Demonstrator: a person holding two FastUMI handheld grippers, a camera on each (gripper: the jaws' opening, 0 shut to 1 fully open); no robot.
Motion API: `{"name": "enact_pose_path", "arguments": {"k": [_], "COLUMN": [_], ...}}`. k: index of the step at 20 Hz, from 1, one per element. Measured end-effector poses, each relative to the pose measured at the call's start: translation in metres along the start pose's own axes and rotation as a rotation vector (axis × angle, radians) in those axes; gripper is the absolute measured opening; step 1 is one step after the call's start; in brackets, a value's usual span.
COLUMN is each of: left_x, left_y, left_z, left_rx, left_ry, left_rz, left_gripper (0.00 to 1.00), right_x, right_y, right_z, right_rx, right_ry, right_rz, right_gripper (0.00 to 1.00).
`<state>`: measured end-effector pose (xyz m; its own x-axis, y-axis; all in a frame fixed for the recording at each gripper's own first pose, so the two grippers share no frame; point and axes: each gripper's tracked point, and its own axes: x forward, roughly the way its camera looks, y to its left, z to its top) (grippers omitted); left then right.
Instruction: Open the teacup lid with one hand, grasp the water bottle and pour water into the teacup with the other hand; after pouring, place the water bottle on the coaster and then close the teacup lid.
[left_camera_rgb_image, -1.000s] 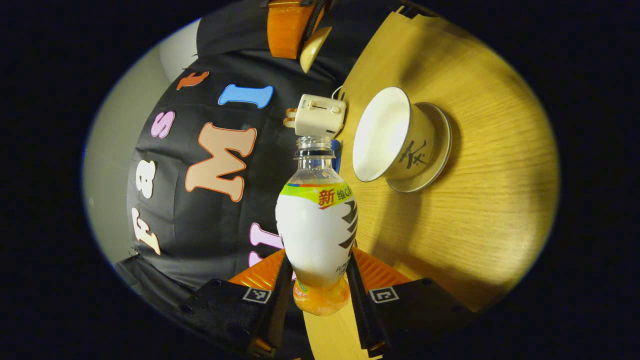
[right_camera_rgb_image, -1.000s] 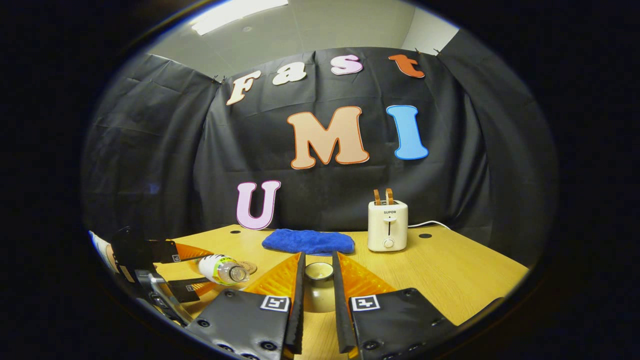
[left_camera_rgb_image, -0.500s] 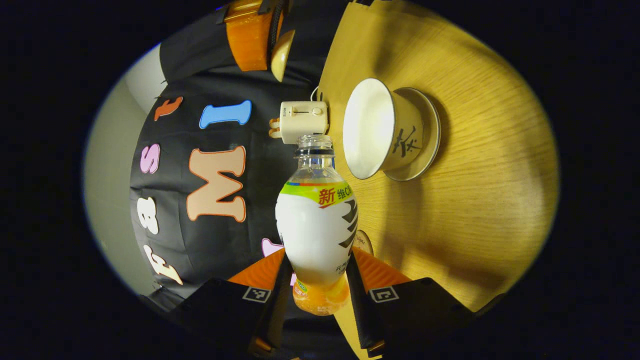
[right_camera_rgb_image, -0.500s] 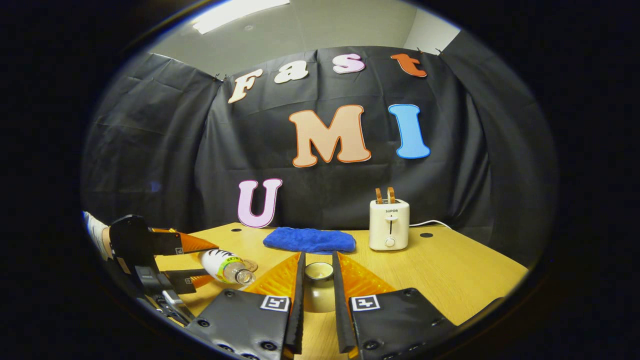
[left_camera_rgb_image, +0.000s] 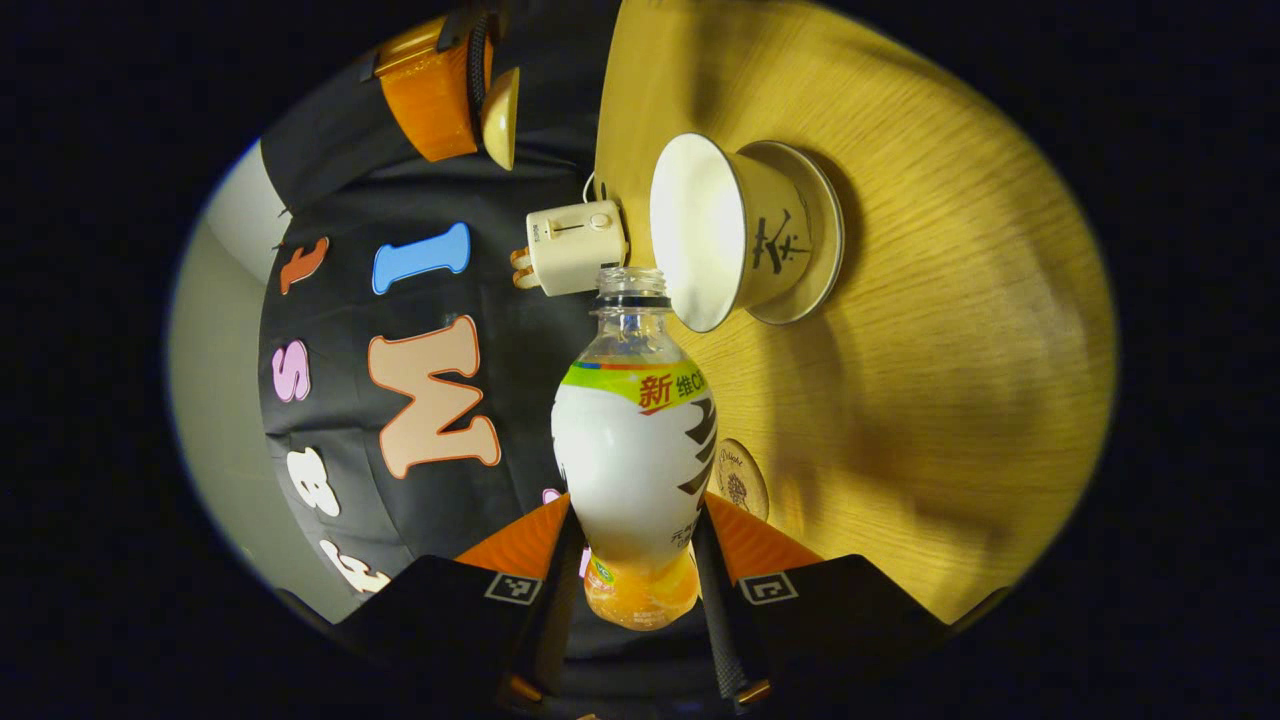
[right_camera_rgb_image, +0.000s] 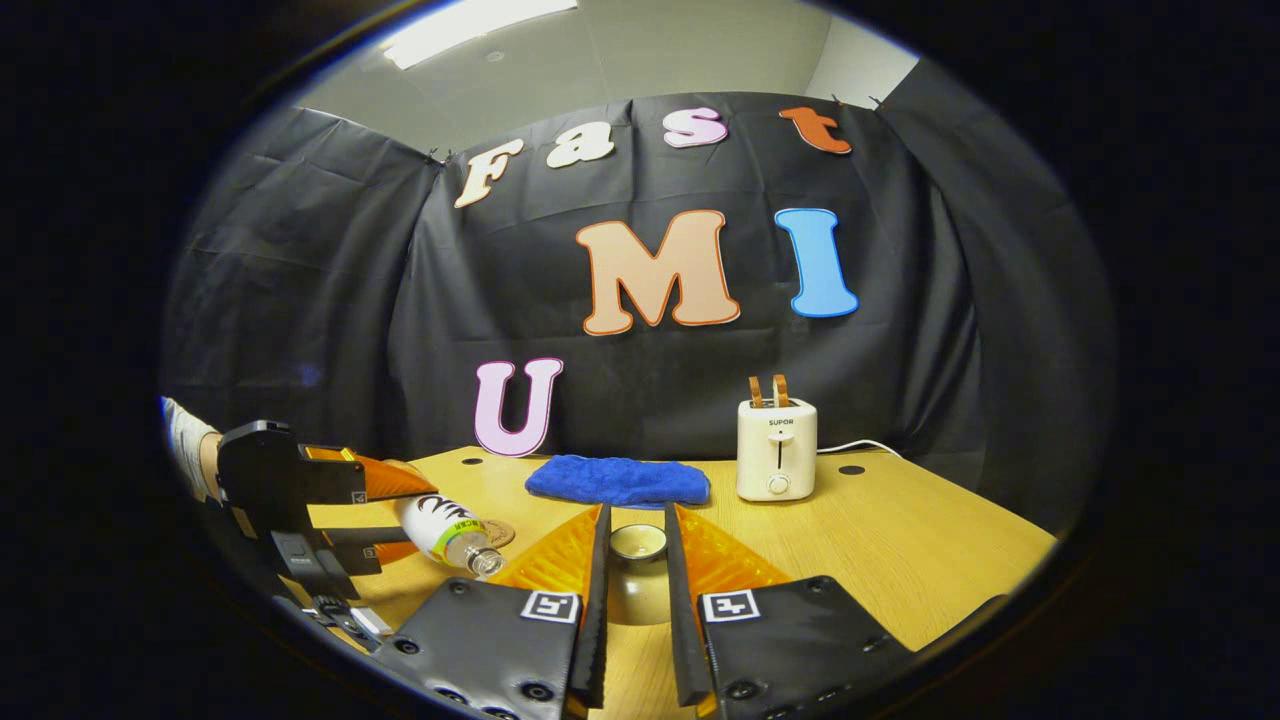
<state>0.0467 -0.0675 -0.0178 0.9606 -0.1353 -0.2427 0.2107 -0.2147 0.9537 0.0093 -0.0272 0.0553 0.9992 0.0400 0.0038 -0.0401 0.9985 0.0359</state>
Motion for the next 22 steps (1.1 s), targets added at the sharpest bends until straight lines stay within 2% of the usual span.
{"name": "enact_pose_path", "arguments": {"k": [22], "left_x": [-0.005], "left_y": [0.023], "left_z": [0.004], "left_rx": [0.272], "left_ry": [0.019], "left_rz": [0.002], "left_gripper": [0.57], "right_x": [-0.003], "right_y": [-0.004], "right_z": [0.009], "right_rx": [0.016], "right_ry": [-0.018], "right_rz": [0.002], "right_gripper": [0.30]}}
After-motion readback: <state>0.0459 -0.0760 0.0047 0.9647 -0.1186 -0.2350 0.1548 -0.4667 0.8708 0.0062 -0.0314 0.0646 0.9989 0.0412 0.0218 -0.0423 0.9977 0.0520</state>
